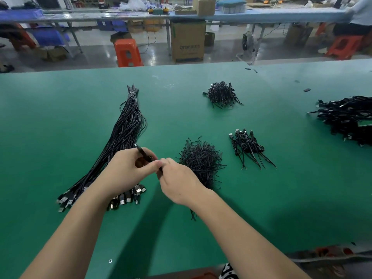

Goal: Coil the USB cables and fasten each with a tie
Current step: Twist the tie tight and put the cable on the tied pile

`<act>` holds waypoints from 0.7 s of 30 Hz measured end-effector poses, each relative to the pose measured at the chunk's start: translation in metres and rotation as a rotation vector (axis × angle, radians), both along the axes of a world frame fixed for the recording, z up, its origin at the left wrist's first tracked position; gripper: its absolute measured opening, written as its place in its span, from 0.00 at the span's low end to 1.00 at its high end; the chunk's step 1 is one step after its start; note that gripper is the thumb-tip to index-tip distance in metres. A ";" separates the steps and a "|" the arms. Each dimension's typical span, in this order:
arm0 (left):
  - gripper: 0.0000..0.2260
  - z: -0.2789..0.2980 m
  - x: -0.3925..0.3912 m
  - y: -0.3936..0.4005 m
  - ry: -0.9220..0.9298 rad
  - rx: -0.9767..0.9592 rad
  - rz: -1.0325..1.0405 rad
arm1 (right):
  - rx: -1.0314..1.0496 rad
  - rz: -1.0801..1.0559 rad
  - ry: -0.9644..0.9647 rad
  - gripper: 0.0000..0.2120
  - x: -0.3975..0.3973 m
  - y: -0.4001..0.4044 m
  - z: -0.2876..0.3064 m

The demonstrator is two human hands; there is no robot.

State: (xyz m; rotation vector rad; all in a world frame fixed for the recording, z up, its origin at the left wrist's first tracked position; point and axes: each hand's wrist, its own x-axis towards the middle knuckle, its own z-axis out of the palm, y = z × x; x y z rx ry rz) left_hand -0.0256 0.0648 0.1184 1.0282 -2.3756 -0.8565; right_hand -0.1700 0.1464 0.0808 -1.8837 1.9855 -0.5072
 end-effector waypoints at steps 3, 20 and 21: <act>0.05 0.006 -0.001 0.000 -0.066 -0.059 -0.028 | 0.027 -0.007 -0.094 0.06 0.000 -0.001 -0.001; 0.10 0.013 -0.027 -0.006 -0.036 -0.042 -0.027 | -0.097 -0.110 -0.437 0.12 -0.010 0.004 0.004; 0.10 0.013 -0.031 -0.006 -0.030 -0.052 -0.035 | -0.101 -0.134 -0.464 0.12 -0.012 0.003 0.003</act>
